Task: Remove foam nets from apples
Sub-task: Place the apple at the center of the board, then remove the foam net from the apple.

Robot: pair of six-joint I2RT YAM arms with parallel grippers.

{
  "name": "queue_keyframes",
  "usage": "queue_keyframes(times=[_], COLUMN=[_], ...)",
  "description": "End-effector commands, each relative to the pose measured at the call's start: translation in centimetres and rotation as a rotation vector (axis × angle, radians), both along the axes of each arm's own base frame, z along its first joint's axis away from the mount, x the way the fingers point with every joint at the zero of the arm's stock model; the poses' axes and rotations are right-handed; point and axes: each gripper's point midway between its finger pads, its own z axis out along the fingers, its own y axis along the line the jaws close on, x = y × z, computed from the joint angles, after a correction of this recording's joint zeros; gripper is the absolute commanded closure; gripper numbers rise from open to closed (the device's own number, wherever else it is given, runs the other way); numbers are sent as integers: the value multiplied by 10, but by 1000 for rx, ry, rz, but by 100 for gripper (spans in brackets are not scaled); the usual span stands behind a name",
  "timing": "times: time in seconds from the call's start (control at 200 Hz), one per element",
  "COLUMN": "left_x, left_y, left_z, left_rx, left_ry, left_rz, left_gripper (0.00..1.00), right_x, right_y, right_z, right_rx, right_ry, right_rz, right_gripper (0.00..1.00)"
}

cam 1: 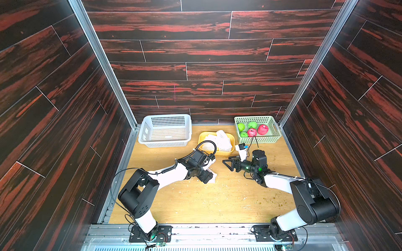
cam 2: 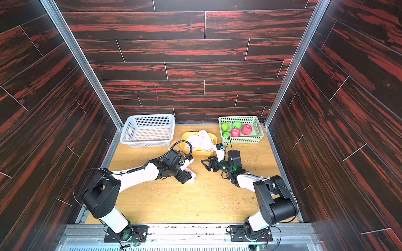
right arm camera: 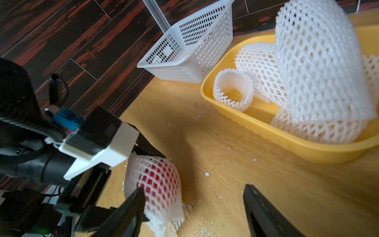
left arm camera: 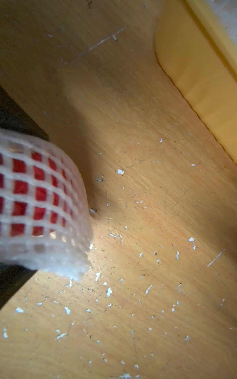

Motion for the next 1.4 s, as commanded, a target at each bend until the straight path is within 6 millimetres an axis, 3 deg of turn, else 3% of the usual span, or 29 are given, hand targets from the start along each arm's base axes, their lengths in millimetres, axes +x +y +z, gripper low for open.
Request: queue_keyframes(times=[0.0, 0.115, 0.205, 0.326, 0.426, 0.526, 0.671, 0.767, 0.992, 1.132, 1.393], left_x=[7, 12, 17, 29, 44, 54, 48, 40, 22, 18, 14], left_y=[-4, -1, 2, 17, 51, 96, 145, 160, 176, 193, 196], left_z=[13, 16, 30, 68, 105, 120, 108, 92, 73, 63, 55], left_rx=[-21, -27, -79, -215, -386, -508, -541, -537, -500, -438, -408], left_ry=[-23, -43, -62, -113, -181, -250, -281, -258, -249, -265, -252], left_rz=[11, 43, 91, 194, 350, 536, 730, 797, 855, 926, 927], left_gripper=[10, 9, 9, 10, 10, 10, 7, 6, 6, 6, 6], right_x=[-2, -4, -8, -15, -18, -24, -31, -33, -49, -52, -61], right_y=[5, 7, 8, 14, 31, 60, 94, 106, 124, 135, 166], right_z=[-9, -14, -16, -11, -4, 3, 5, 6, -14, -39, -51], right_rx=[-5, -7, -5, -24, -139, -308, -543, -643, -797, -971, -992], right_ry=[11, 44, 59, 27, -56, -126, -169, -108, -70, -63, -65], right_rz=[34, 41, 43, 77, 121, 236, 364, 431, 568, 636, 722], right_gripper=[21, 21, 21, 21, 20, 19, 17, 13, 13, 12, 11])
